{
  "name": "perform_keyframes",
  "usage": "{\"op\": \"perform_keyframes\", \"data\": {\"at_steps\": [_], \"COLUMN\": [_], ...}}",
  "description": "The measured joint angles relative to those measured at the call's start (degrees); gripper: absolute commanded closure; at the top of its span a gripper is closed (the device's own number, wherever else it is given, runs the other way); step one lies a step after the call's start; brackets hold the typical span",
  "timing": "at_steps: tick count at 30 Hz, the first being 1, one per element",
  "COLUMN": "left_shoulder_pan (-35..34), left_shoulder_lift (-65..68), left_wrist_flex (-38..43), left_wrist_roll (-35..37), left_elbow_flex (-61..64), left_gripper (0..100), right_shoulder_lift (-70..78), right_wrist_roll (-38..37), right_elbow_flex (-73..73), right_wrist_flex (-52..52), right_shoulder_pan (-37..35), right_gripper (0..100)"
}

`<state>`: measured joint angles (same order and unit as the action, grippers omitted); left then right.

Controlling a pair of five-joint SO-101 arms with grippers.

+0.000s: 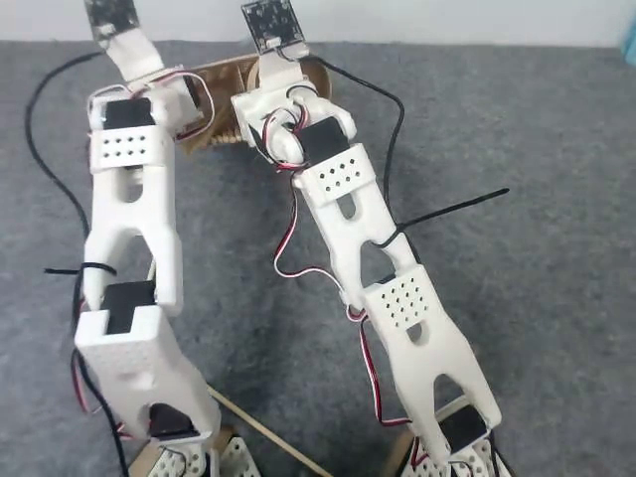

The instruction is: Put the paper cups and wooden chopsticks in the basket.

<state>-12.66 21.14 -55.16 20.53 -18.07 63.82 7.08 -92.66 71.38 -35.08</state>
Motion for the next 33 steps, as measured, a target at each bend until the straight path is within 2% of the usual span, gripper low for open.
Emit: {"op": "perform_keyframes", "data": {"at_steps": [7,13,17,24,33], "left_shoulder_pan": [0.09,0.09,0.00,0.00,-0.18], "left_shoulder_lift": [5.01,11.16,15.74,22.86,32.35], "left_wrist_flex": [0.44,0.44,0.35,-1.23,-8.70], "left_wrist_roll": [8.35,10.20,10.55,15.30,16.44], "left_elbow_flex": [-2.99,-10.90,-17.32,-27.25,-44.22], "left_gripper": [99,99,99,99,99], "right_shoulder_lift": [-0.97,-0.97,-0.97,-1.76,-7.74], "right_wrist_roll": [0.00,0.00,0.00,0.00,0.00], "right_elbow_flex": [0.00,-0.79,-0.88,-0.88,-0.88], "right_wrist_flex": [1.49,4.04,4.04,4.04,4.75], "right_shoulder_pan": [0.00,0.00,0.26,0.26,1.85], "right_gripper": [97.0,78.2,71.2,70.9,70.8]}}
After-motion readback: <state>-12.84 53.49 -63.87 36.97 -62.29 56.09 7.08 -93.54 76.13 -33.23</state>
